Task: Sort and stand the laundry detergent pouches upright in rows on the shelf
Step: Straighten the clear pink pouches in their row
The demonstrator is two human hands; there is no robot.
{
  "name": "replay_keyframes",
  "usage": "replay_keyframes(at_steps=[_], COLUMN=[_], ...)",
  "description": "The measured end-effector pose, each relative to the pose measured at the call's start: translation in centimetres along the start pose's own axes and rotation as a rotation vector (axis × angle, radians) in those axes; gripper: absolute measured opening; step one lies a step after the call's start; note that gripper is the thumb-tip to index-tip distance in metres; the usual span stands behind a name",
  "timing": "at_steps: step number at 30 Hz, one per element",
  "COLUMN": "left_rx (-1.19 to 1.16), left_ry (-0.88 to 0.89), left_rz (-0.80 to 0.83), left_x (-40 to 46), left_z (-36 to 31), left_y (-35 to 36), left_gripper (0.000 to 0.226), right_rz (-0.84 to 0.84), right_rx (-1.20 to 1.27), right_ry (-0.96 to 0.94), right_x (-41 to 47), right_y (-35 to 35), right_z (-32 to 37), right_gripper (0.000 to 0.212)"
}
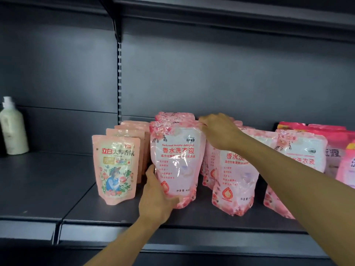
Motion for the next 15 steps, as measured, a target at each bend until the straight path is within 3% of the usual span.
replay_keyframes(at_steps=[10, 15], left_rx=[0.064, 0.109], left_ry=[0.064, 0.114], left_rz=[0.067, -0.019], left_x=[-0.7, -1.8], left_z=[0.3, 0.6], left_y=[-0.7, -2.0], left_gripper=[0.108, 0.104], right_rz=[0.015, -0.027], right_rx=[0.018, 0.037], right_ry=[-0.004, -0.014], right_x=[-0.3, -0.8], right_y=[0.1, 0.3], right_z=[-0.2, -0.1], right_gripper=[0.037, 0.025])
Point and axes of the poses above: each hand's wrist, its own x-axis towards the middle knuckle, its own y-axis out of the palm, z = x × y, the point moved 2 cm from there along x, towards the middle knuckle, and after that the axes turned 1 degree about x, right-handed, at the moved point
